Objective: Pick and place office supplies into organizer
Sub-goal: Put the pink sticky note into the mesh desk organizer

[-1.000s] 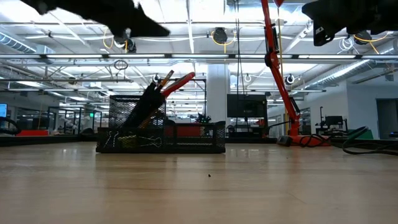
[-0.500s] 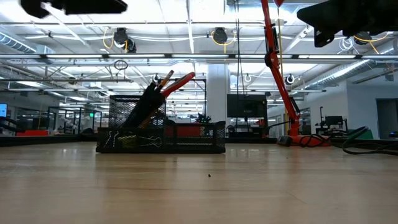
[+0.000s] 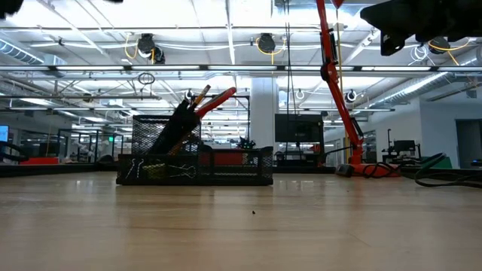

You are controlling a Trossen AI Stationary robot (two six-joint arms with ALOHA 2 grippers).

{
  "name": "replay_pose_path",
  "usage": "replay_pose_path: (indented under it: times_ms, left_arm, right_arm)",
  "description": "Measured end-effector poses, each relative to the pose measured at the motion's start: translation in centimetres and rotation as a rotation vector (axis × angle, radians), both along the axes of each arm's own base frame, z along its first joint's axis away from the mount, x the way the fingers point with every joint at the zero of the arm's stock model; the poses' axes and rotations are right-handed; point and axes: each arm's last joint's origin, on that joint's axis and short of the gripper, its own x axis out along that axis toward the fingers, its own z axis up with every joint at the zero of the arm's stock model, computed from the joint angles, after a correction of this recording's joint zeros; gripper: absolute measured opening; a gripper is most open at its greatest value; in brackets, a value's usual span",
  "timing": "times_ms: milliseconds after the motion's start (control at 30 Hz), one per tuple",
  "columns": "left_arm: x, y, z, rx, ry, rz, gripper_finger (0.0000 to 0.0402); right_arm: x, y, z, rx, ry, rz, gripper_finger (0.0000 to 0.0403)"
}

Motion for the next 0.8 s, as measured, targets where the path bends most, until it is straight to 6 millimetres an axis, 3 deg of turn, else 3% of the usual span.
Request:
replay_pose_path:
  times_ms: [167, 300, 567, 800]
  left_arm:
    - [-0.3, 0.3, -2.9, -0.127, 0.023, 0.042, 0.0005]
    - [0.1, 0.2, -4.1, -0.267, 0.113, 0.081, 0.0003]
    - [0.9, -0.4, -6.1, -0.257, 0.210, 0.108, 0.0015]
    - [1.5, -0.8, -7.0, -0.298, 0.238, 0.128, 0.0004]
  right_arm:
    - [0.0, 0.0, 0.0, -0.030, 0.000, -0.001, 0.0000]
    - [0.0, 0.0, 0.0, -0.097, -0.002, -0.004, 0.0000]
    - [0.0, 0.0, 0.4, -0.189, -0.046, -0.005, 0.0000]
    - [1.1, 1.6, -0.3, -0.286, 0.074, -0.033, 0.0000]
